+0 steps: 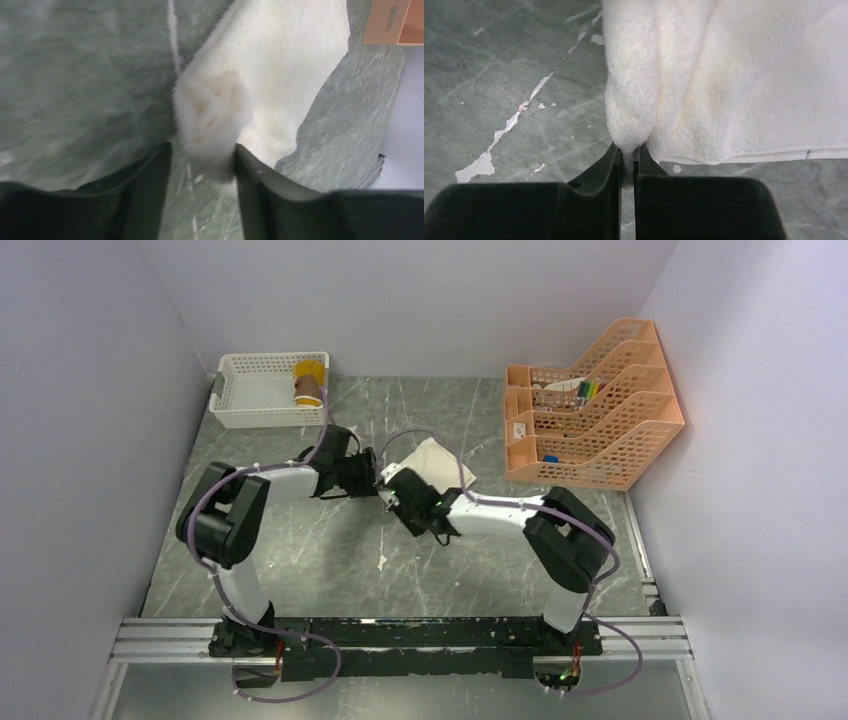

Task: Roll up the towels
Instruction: Roll the towel at the center of the board.

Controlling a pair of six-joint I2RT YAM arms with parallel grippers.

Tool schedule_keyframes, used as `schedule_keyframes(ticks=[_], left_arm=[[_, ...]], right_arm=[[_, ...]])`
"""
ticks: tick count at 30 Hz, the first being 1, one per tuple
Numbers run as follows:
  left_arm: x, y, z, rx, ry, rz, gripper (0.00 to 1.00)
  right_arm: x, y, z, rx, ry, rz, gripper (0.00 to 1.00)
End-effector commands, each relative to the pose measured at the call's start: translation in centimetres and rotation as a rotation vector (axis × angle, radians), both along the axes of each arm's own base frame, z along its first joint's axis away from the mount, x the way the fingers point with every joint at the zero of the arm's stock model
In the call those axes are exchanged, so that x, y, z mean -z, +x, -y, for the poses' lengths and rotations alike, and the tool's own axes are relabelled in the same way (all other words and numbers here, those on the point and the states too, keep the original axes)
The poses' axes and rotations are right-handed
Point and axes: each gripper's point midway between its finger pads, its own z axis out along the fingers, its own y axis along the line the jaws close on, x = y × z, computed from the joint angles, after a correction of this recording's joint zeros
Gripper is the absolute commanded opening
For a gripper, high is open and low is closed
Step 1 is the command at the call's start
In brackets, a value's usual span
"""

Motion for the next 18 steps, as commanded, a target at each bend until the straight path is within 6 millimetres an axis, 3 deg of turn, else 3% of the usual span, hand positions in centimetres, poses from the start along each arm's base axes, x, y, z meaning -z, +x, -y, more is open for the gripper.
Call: schedule_keyframes(ticks=[1, 4, 8, 13, 18], left_arm=[[-4.4, 1.0, -2.9, -0.081, -0.014, 0.103, 0.66], [-5.9, 1.4, -4.2, -0.124, 0.017, 0.145, 0.74], [-6.9, 1.5, -3.9, -0.112, -0.004, 0.168, 0.76], [-6.4, 0.9, -2.4, -0.055, -0.072, 0.171, 0.79], [-5.2, 0.9, -0.6, -0.006, -0.068, 0.163, 0.79]], right_arm=[[-2.0, 1.6, -0.2, 0.047, 0.317, -0.136, 0.00], [-3.7, 2.3, -0.2, 0.044, 0.492, -0.238, 0.00], [-4.8, 3.4, 0.0, 0.051, 0.666, -0.383, 0.00], [-4.4, 5.1, 0.8, 0.113, 0.839, -0.568, 0.00], [-2.9, 6.6, 1.7, 0.180, 0.816, -0.596, 0.00]])
